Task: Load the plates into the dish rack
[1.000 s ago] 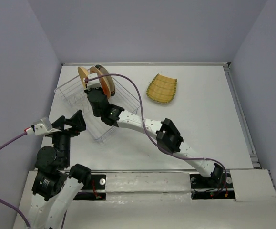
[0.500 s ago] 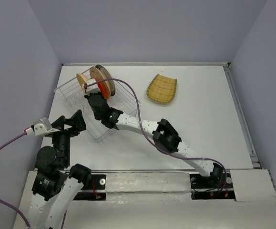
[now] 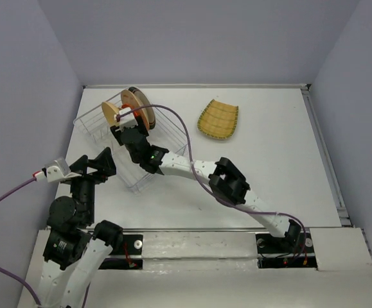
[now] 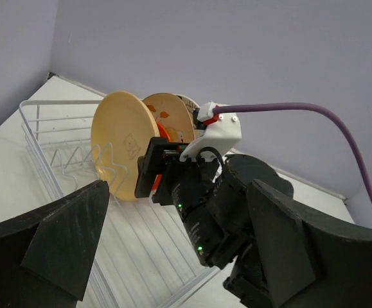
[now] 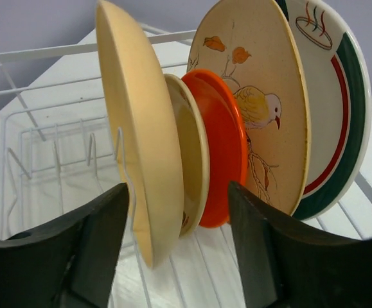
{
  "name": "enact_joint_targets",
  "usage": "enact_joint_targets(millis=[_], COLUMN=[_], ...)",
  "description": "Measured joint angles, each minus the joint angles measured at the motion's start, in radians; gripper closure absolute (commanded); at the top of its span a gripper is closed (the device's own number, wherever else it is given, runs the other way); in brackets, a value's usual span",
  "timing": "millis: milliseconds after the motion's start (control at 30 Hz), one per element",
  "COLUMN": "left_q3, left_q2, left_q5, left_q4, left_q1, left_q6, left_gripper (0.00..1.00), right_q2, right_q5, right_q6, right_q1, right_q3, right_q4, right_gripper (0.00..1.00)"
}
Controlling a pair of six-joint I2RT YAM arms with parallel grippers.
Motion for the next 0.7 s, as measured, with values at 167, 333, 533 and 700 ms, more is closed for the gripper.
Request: enact_joint_targets(millis=[167, 333, 533, 700], left_q3=[0.0, 0.0, 0.0, -0.001], left_q2=[0.008, 0.019, 0.033, 0.052], left_q5=[0.015, 0.029, 0.043, 0.058], left_q4=[0.004, 0.005, 0.006, 0.013], left_q1=[0.0, 0.0, 0.0, 0.002], left_q6=[0.004, 0.005, 0.006, 0.009], left_gripper=[0.01, 0.01, 0.01, 0.01], right_q2=[-0.228, -0.591, -0.964, -0.994], right_q5=[-0.052, -0.262, -0.507, -0.571], right_q6=[0.049, 0.226, 0.54, 0.717], right_q1=[-0.004, -0.067, -0.47, -0.684], right_q3=[-0.232, -0.559, -1.085, -1.404], right_q4=[-0.048, -0.089, 0.014, 0.011], right_gripper=[0.24, 0.24, 0.21, 0.2])
